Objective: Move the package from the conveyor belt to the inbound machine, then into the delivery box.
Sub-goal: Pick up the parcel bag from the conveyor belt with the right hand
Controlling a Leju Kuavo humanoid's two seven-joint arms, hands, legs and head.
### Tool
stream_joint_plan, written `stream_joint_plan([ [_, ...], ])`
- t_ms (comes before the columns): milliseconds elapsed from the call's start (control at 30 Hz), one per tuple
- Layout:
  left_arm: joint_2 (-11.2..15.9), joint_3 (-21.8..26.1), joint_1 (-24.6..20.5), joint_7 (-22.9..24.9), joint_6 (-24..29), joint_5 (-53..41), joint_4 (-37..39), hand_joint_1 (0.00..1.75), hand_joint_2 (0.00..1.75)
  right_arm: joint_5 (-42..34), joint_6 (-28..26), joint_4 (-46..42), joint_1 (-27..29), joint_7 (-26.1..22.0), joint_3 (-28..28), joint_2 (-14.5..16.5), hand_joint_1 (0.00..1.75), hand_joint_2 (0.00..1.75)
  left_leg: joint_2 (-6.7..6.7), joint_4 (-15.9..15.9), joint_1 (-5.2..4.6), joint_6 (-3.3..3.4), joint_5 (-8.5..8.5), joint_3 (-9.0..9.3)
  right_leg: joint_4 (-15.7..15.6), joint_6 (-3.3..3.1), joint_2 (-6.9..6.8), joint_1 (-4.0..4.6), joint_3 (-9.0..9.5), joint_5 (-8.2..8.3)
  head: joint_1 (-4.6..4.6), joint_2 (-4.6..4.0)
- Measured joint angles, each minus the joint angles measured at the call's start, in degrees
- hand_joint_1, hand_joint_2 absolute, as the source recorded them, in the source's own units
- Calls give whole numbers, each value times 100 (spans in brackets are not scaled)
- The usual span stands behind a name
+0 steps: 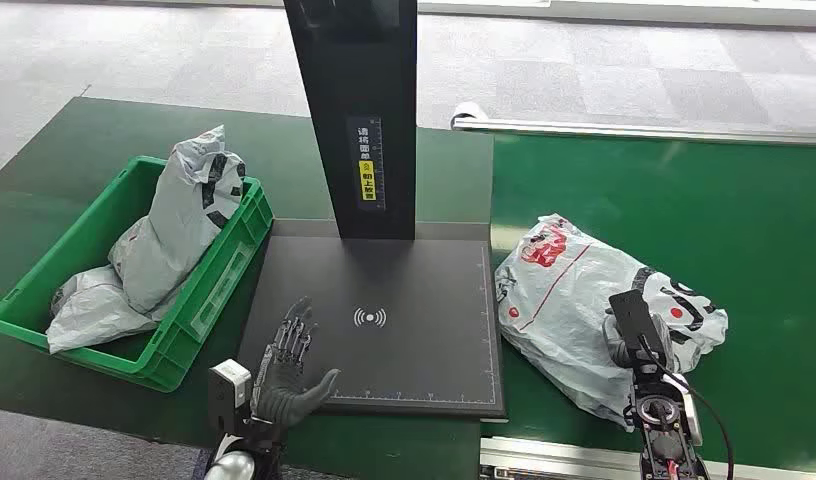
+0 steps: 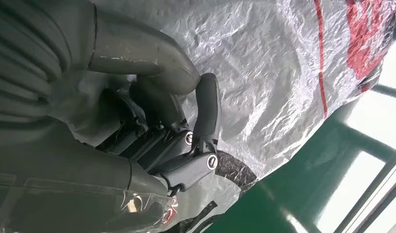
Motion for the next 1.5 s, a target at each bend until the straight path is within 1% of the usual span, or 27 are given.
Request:
stream_joint_plan([
  [167,2,10,17,0,27,0,-51,0,175,-126,1,-58,-6,0,128,-2,175,175,0,0,0,0,0,0,0,0,0,0,-1,0,1,0],
  [333,3,25,44,1,51,1,-107,0,175,-374,-18,-359,31,-25,275,0,175,175,-1,0,0,0,0,0,0,0,0,0,-1,0,0,0],
  [500,3,29,53,1,56,5,-126,0,175,-448,-26,-495,60,-46,307,3,175,175,-1,0,0,0,0,-1,0,0,0,0,-1,0,-1,0],
  [567,3,43,67,10,57,7,-150,0,175,-261,162,-802,125,332,481,-14,87,175,0,0,0,0,0,0,0,0,0,0,-1,0,-1,0],
  [633,4,56,81,26,50,5,-172,0,175,159,374,-1086,193,790,741,-61,0,175,-1,0,0,0,0,0,0,0,0,0,-1,0,0,0],
  [667,4,57,81,31,40,2,-173,0,175,386,390,-1070,194,834,830,-95,0,175,-1,0,0,0,0,-1,0,0,-1,0,-1,0,0,0],
  [833,7,57,80,28,3,-17,-173,0,175,1326,195,-776,69,533,1212,-317,0,175,-1,0,-1,0,0,-1,0,0,-1,-1,0,0,0,0],
  [933,8,55,80,14,-9,-20,-173,0,175,1577,144,-572,-30,504,1362,-449,0,175,-3,1,-1,0,0,-1,0,0,-4,-1,1,0,0,0],
  [1067,9,52,80,6,-14,-20,-173,0,175,1626,126,-407,-94,468,1466,-541,0,175,-3,1,-1,0,0,-1,0,0,-4,-1,0,0,0,0],
  [1267,10,51,80,0,-15,-20,-173,0,175,1627,127,-255,-155,437,1536,-587,0,175,-3,0,0,0,0,-1,0,0,-4,0,0,0,0,0],
  [1367,16,49,81,-35,-27,-19,-173,0,175,1542,360,-114,-241,314,1540,-611,0,175,-2,1,-1,0,0,-1,0,0,-4,-1,0,0,0,0],
  [1500,30,33,80,-90,-47,-13,-169,0,175,1258,879,314,-469,124,1533,-694,0,175,-3,1,-1,0,0,0,0,0,-4,-1,0,0,0,0],
])
